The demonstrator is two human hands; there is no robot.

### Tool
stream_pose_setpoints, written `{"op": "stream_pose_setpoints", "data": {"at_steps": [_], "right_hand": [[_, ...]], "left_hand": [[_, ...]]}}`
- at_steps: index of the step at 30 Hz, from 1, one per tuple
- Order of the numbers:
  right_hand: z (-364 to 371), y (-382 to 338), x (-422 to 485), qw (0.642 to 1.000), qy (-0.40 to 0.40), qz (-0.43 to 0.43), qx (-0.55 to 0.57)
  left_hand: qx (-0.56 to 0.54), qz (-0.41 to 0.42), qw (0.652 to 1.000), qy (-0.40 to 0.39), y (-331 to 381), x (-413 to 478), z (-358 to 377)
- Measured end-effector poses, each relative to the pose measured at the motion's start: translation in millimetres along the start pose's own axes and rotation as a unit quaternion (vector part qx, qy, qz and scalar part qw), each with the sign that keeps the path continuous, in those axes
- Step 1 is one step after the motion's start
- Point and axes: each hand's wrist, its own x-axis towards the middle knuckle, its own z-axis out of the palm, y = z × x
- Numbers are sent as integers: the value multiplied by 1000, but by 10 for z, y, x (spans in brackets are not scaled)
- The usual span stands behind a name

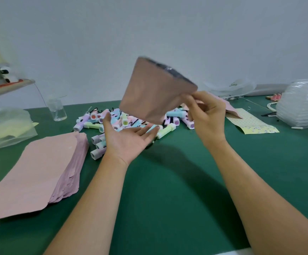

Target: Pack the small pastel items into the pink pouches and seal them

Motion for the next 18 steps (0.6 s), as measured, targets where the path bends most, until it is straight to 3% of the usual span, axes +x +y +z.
{"op": "stream_pose_setpoints", "data": {"at_steps": [2,5,10,13,18], "right_hand": [[-44,-15,52,999,39,3,21],[-101,-37,95,993,64,36,89],[-126,-3,106,974,60,187,111],[-52,71,62,944,29,303,125],[107,251,-136,925,-130,357,-1]], "left_hand": [[-26,16,999,43,7,-2,-49],[57,16,995,78,-8,-15,-120],[137,49,986,85,-9,-21,-95],[201,67,972,98,-18,-1,-40],[316,37,943,98,-97,-30,-17]]}}
